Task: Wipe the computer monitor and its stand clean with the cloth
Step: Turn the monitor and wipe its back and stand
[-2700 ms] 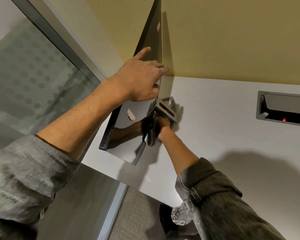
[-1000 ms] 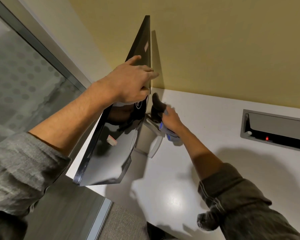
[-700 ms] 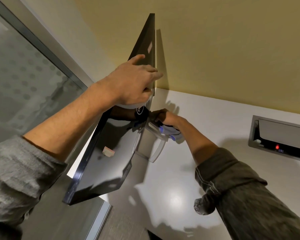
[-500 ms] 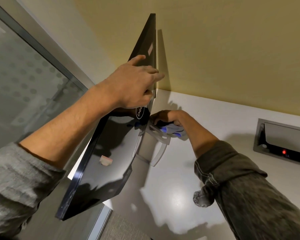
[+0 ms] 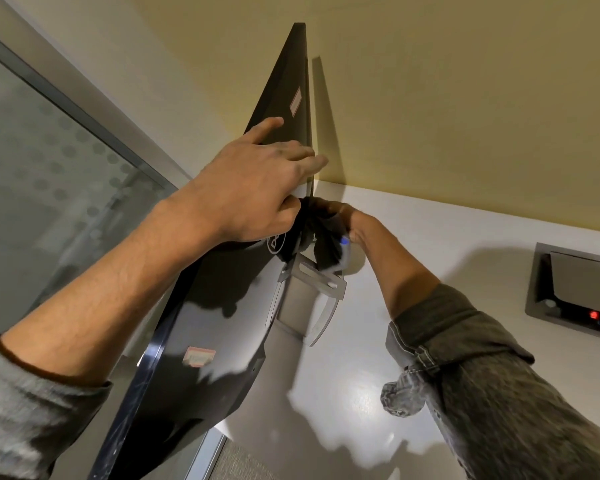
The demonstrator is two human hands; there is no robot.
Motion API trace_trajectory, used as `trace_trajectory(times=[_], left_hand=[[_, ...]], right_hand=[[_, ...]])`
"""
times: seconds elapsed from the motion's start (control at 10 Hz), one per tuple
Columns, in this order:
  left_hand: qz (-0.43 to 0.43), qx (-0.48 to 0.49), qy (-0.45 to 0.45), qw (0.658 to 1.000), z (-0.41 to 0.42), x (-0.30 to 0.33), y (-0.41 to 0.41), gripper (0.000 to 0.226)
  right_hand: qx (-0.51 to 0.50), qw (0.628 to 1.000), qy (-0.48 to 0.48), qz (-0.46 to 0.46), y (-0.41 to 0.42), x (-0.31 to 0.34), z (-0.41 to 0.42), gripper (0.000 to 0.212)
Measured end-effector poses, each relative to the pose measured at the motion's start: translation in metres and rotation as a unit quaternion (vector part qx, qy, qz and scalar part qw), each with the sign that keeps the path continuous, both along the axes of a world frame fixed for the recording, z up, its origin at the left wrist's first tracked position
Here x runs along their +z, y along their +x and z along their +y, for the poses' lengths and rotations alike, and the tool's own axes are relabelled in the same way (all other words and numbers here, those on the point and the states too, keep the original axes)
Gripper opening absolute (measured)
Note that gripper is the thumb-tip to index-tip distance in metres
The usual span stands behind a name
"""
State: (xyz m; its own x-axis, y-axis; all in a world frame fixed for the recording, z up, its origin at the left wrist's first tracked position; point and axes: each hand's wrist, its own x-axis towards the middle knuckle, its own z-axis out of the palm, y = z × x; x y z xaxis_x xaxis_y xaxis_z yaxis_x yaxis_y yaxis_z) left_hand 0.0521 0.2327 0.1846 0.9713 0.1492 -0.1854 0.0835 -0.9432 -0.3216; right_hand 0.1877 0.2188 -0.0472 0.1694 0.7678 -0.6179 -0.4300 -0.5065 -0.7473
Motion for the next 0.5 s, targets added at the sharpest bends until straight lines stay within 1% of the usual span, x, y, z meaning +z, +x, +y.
trace_trajectory(times=[0.1,0.2,0.3,0.4,0.5], left_hand=[[0.001,0.004,-0.008,1.0,0.001,0.0,0.0,0.067],[-0.001,0.003,-0.015,1.0,0.002,0.0,-0.001,0.066],[-0.009,-0.002,-0.021,1.0,0.001,0.0,0.0,0.065],[-0.01,-0.005,-0.023,1.0,0.002,-0.001,0.0,0.065],[-0.009,-0.006,-0.024,1.0,0.003,-0.002,-0.001,0.066]], right_hand=[[0.0,1.0,-0.004,0.027,0.015,-0.025,0.026,0.043],[-0.048,0.998,-0.021,0.044,0.023,-0.052,0.048,0.051],[-0.102,0.994,-0.043,0.027,0.025,-0.039,0.042,0.05],[-0.245,0.968,-0.003,0.044,0.027,-0.016,0.029,0.029],[-0.286,0.955,0.064,0.051,0.024,-0.01,0.03,0.03]])
